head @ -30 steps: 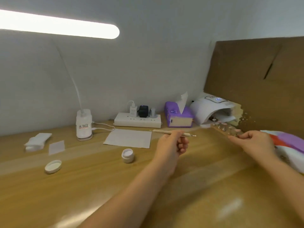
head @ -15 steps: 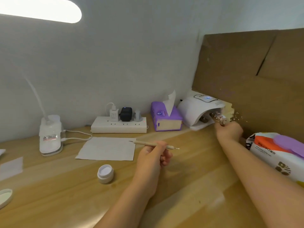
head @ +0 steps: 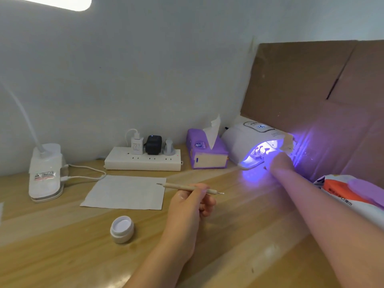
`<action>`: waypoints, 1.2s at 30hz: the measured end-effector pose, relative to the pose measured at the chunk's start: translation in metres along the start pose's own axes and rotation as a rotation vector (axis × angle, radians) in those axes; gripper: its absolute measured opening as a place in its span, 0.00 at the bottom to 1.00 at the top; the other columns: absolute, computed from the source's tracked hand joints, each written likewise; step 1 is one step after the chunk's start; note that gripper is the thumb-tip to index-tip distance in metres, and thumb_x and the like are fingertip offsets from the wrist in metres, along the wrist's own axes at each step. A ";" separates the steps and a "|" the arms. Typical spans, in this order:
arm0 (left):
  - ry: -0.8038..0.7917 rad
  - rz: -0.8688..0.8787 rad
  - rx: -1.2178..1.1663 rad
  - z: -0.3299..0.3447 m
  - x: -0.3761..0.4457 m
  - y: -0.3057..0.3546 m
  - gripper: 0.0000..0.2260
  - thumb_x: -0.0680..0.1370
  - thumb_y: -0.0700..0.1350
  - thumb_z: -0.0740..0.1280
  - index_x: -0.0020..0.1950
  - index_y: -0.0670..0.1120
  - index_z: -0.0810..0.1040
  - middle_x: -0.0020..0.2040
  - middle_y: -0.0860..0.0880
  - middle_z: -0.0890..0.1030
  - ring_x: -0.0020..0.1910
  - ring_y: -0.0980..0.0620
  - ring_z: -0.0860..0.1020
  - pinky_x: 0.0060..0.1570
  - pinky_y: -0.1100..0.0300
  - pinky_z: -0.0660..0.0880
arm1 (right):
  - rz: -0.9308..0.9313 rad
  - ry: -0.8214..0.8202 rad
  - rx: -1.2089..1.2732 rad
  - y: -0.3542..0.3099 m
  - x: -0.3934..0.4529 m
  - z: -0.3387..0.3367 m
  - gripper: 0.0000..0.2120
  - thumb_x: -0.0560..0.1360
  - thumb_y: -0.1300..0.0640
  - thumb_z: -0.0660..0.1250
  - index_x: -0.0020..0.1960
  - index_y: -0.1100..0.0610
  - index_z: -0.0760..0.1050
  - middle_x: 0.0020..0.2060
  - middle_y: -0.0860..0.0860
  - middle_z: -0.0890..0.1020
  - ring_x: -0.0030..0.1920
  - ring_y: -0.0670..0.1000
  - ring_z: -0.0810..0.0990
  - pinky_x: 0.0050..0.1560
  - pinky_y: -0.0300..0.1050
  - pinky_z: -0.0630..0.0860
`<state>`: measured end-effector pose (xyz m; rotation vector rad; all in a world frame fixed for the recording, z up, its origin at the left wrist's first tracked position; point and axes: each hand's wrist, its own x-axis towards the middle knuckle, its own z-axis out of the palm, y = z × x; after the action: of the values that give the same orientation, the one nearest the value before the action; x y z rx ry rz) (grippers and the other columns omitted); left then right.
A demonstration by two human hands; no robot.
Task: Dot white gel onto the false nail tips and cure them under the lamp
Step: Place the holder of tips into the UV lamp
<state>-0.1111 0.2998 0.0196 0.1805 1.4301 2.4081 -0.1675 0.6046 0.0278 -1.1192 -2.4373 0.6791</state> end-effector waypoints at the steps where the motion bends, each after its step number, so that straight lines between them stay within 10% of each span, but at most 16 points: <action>1: 0.002 -0.004 0.001 0.000 0.000 0.000 0.05 0.79 0.37 0.62 0.47 0.38 0.76 0.28 0.46 0.76 0.26 0.53 0.72 0.31 0.61 0.65 | -0.003 0.019 0.010 -0.001 -0.001 -0.001 0.14 0.80 0.63 0.55 0.59 0.69 0.74 0.57 0.66 0.77 0.57 0.63 0.76 0.49 0.47 0.70; 7: 0.017 -0.027 -0.013 0.000 -0.003 0.003 0.05 0.80 0.38 0.62 0.47 0.39 0.77 0.29 0.46 0.77 0.30 0.53 0.71 0.33 0.61 0.68 | -0.479 0.535 0.147 -0.032 -0.011 -0.036 0.14 0.74 0.54 0.53 0.33 0.58 0.68 0.36 0.55 0.74 0.34 0.57 0.71 0.31 0.42 0.60; 14: 0.037 -0.057 -0.065 0.000 -0.006 0.008 0.05 0.80 0.36 0.61 0.47 0.40 0.76 0.29 0.46 0.76 0.30 0.53 0.70 0.31 0.63 0.69 | -0.238 -0.060 -0.045 -0.086 0.046 -0.046 0.18 0.80 0.62 0.52 0.67 0.63 0.71 0.68 0.59 0.72 0.67 0.60 0.70 0.66 0.49 0.67; 28: 0.015 -0.044 -0.050 -0.002 -0.003 0.004 0.04 0.80 0.37 0.62 0.47 0.39 0.76 0.29 0.45 0.75 0.28 0.52 0.70 0.27 0.64 0.69 | -0.401 -0.111 -0.448 -0.079 0.061 -0.038 0.17 0.76 0.59 0.55 0.64 0.57 0.69 0.61 0.60 0.75 0.52 0.58 0.73 0.47 0.46 0.68; 36: 0.101 0.113 0.154 0.005 -0.013 0.020 0.06 0.81 0.38 0.62 0.45 0.40 0.75 0.31 0.47 0.77 0.31 0.53 0.73 0.34 0.63 0.70 | -0.192 0.061 0.023 -0.066 -0.033 -0.031 0.24 0.75 0.55 0.62 0.69 0.62 0.64 0.65 0.62 0.70 0.64 0.64 0.70 0.59 0.53 0.69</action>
<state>-0.1018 0.2911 0.0402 0.1837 1.6954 2.4260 -0.1706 0.5495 0.0865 -0.8703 -2.4390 0.6019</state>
